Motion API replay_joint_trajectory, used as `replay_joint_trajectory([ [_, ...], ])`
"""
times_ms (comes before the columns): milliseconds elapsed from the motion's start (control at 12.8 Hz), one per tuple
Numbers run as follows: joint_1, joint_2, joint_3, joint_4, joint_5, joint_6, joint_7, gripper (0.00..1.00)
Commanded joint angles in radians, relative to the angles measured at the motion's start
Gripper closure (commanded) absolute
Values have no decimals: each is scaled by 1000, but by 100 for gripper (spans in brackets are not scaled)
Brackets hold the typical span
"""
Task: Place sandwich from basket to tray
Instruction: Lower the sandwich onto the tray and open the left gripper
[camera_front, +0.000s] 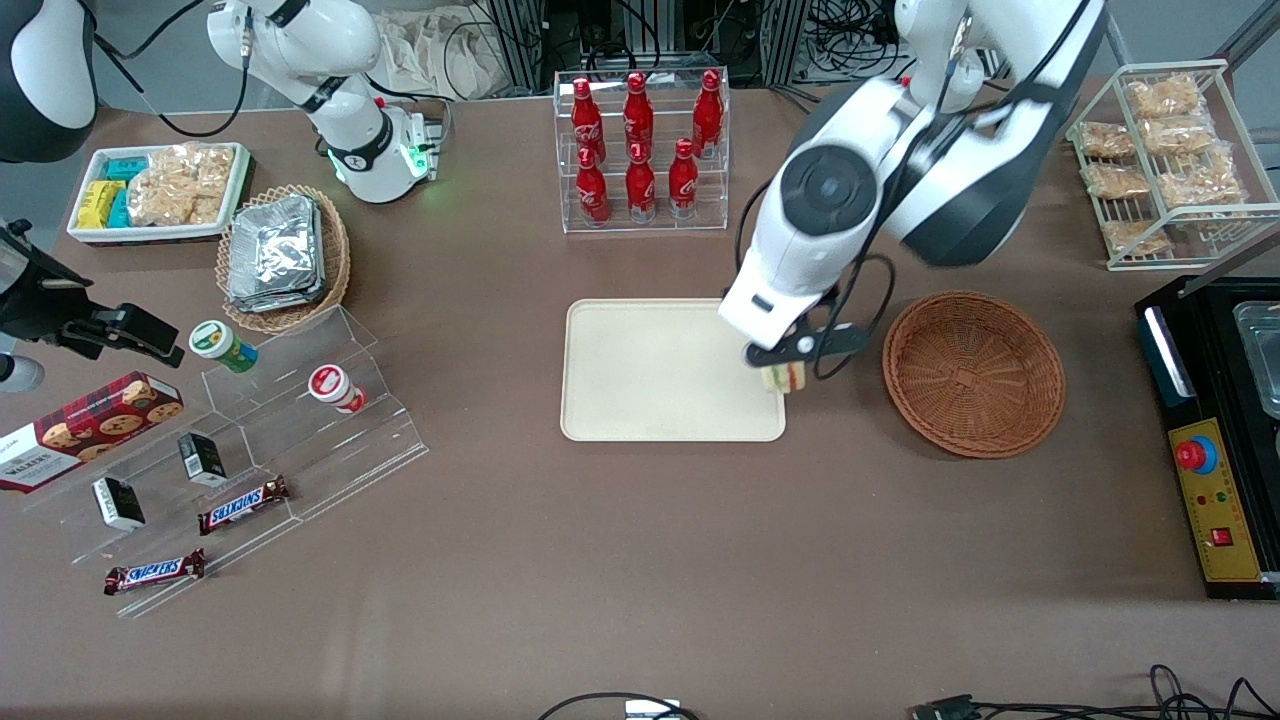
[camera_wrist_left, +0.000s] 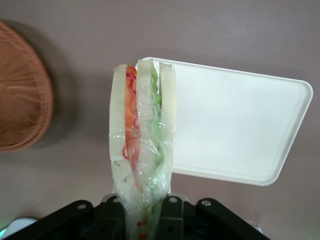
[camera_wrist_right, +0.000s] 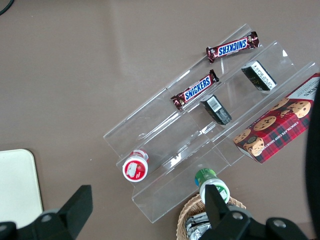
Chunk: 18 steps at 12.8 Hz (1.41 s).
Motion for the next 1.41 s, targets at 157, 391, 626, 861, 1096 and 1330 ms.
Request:
replay_joint_trajectory([
  [157, 0, 38, 0, -291, 43, 359, -54, 81],
  [391, -17, 113, 0, -325, 176, 417, -74, 81],
  [626, -26, 163, 1, -329, 224, 468, -94, 81],
  [861, -28, 178, 1, -331, 227, 477, -94, 68],
  [1096, -23, 170, 0, -329, 226, 462, -94, 0],
  [1330, -15, 126, -2, -305, 212, 378, -91, 0],
])
